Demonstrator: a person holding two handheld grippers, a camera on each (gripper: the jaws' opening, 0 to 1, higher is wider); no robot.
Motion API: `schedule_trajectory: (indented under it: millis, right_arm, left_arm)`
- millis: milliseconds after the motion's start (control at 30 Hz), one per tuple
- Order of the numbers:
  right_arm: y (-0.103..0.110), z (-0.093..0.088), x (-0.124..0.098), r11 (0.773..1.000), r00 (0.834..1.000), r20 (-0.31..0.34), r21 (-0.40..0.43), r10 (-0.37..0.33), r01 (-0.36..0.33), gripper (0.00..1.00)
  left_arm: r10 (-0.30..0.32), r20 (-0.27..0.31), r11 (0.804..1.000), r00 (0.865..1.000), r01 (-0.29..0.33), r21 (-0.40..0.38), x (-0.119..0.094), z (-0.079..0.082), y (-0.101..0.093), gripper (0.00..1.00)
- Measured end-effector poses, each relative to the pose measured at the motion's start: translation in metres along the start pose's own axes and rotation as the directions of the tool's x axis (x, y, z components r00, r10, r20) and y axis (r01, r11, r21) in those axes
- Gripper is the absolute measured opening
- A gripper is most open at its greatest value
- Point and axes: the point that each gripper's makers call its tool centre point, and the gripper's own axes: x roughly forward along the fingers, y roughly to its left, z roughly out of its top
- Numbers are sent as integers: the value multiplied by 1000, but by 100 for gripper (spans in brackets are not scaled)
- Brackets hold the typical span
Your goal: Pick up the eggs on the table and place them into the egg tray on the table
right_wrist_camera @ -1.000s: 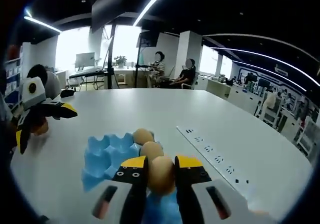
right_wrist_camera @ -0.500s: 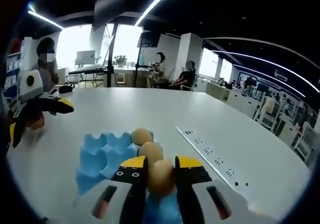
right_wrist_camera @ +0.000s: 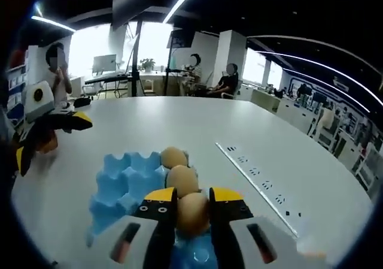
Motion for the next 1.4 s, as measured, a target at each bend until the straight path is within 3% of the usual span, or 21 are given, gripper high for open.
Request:
schedule_trajectory:
  millis: [100, 233, 500, 633, 800, 1100, 1400]
  right_arm:
    - [2, 4, -3, 1000, 1000, 27, 15, 16, -16, 18]
    - [2, 9, -8, 994, 997, 73, 100, 39, -46, 20]
    - [-18, 8, -24, 990, 996, 94, 138, -3, -10, 23]
    - [-18, 2, -31, 986, 997, 69, 161, 27, -38, 29]
    - [-7, -11, -34, 990, 996, -5, 111, 87, -86, 31]
    - [5, -27, -19, 996, 991, -104, 2, 84, -84, 36]
    - [2, -27, -16, 997, 992, -101, 14, 80, -79, 30]
  left_arm:
    - [0, -1, 1000, 1000, 0, 1, 0, 0, 0, 94]
    - [2, -1, 1000, 1000, -2, 3, 0, 0, 0, 94]
    - [1, 0, 1000, 1000, -1, 5, 0, 1, -1, 94]
    - [2, -2, 1000, 1000, -2, 5, 0, 0, 0, 94]
    - [1, -3, 1000, 1000, -1, 3, 1, 0, -1, 94]
    - [3, -4, 1000, 1000, -3, 3, 1, -1, 0, 94]
    - [2, -2, 1000, 1000, -2, 5, 0, 0, 0, 94]
